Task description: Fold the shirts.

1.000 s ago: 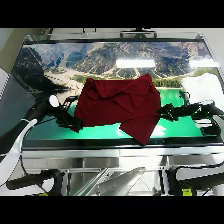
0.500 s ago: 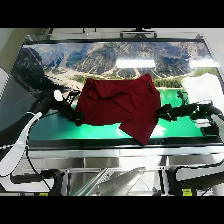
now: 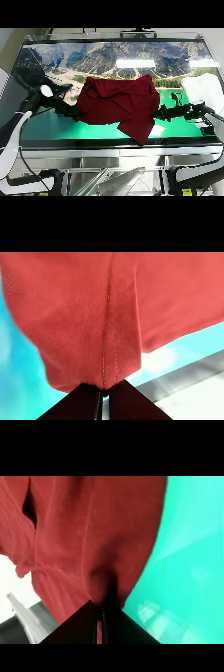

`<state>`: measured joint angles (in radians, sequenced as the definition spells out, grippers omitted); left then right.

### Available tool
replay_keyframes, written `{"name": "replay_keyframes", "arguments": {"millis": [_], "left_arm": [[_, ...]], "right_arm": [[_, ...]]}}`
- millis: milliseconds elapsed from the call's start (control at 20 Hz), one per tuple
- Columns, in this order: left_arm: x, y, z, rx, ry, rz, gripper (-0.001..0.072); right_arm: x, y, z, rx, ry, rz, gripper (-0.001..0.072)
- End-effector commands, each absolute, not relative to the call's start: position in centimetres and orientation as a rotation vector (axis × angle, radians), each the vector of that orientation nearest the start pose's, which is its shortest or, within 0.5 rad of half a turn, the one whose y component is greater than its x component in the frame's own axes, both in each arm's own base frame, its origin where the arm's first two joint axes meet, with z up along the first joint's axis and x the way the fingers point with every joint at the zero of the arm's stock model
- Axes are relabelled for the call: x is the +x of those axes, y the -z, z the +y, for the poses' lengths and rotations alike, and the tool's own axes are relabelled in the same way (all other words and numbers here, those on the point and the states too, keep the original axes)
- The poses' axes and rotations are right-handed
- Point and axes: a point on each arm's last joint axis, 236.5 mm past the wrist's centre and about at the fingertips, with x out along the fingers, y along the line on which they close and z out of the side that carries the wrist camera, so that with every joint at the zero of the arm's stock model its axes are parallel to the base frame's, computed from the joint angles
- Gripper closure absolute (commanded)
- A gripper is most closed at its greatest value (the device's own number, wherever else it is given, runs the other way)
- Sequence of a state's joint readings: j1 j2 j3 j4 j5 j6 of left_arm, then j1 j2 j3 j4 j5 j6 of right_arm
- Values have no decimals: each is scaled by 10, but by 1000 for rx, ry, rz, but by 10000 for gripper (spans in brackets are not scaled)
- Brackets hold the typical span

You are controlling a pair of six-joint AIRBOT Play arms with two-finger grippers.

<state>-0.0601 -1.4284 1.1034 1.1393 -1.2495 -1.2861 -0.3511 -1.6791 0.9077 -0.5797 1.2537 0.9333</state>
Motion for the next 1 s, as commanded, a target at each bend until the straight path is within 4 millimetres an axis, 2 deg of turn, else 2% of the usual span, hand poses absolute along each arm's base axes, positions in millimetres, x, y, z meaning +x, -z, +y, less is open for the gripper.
{"name": "replay_keyframes", "arguments": {"millis": [0,50,100,200,250,300,350,400,500,600,650,750,850,950], "left_arm": [[364,-17,-117,-372,580,1275,677],[371,-48,-114,-455,617,1178,677],[375,-84,-113,-532,679,1066,677],[373,-181,-110,-687,855,765,677],[361,-241,-106,-744,968,571,677],[341,-299,-100,-770,1084,369,677],[311,-357,-89,-777,1195,149,677],[280,-402,-77,-780,1269,-31,677],[221,-464,-53,-749,1330,-322,677],[180,-497,-38,-690,1296,-499,677],[169,-505,-34,-653,1248,-544,677],[165,-513,-29,-607,1155,-590,677],[178,-511,-24,-595,1085,-581,677],[225,-479,-28,-606,987,-405,677]], "right_arm": [[366,47,80,946,-649,1274,691],[372,10,84,957,-722,1189,691],[380,-36,85,964,-796,1071,692],[387,-148,83,902,-912,777,691],[379,-209,84,821,-953,624,691],[364,-263,88,733,-984,490,691],[341,-320,95,622,-1009,344,690],[318,-365,102,516,-1003,218,690],[268,-441,114,273,-906,-32,690],[234,-490,114,112,-729,-225,690],[221,-508,106,61,-611,-306,690],[201,-531,93,-16,-429,-414,690],[198,-532,83,-69,-338,-426,691],[219,-510,83,-30,-414,-331,691]]}}
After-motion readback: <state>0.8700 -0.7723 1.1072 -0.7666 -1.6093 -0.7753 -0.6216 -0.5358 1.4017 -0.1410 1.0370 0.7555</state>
